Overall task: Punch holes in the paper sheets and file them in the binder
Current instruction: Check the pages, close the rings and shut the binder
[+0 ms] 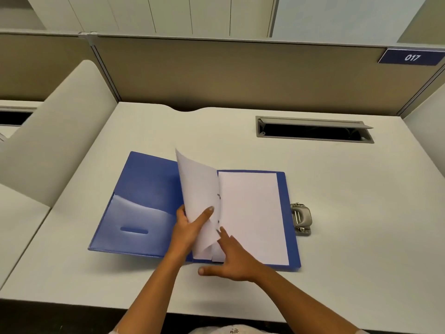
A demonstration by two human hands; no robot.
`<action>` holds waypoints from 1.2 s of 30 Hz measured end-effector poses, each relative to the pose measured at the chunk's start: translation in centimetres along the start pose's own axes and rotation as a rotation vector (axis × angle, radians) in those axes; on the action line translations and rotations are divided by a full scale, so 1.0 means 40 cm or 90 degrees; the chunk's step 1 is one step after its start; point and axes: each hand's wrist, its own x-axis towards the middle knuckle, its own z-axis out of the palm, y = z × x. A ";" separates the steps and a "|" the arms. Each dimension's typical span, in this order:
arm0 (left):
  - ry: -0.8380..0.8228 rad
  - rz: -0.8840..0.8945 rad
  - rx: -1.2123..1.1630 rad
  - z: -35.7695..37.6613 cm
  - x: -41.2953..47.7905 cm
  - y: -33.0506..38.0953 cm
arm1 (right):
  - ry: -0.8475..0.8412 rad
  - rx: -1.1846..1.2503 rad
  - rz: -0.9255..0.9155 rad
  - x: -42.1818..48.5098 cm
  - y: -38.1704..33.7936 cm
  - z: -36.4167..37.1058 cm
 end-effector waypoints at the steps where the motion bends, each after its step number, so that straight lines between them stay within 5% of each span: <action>1: 0.025 -0.012 0.004 -0.013 0.010 -0.002 | -0.018 -0.043 -0.010 -0.003 0.001 -0.002; 6: 0.120 -0.040 0.041 -0.100 0.053 -0.029 | 0.019 -0.018 -0.003 -0.015 0.047 0.006; 15: 0.223 -0.022 0.218 -0.197 0.089 -0.055 | 0.354 -0.151 0.243 -0.058 0.221 0.002; 19: 0.250 -0.006 0.257 -0.208 0.090 -0.058 | 0.361 -0.151 0.364 -0.062 0.234 0.007; 36: 0.302 0.100 0.327 -0.210 0.075 -0.086 | 0.400 -0.088 0.415 -0.015 0.181 0.023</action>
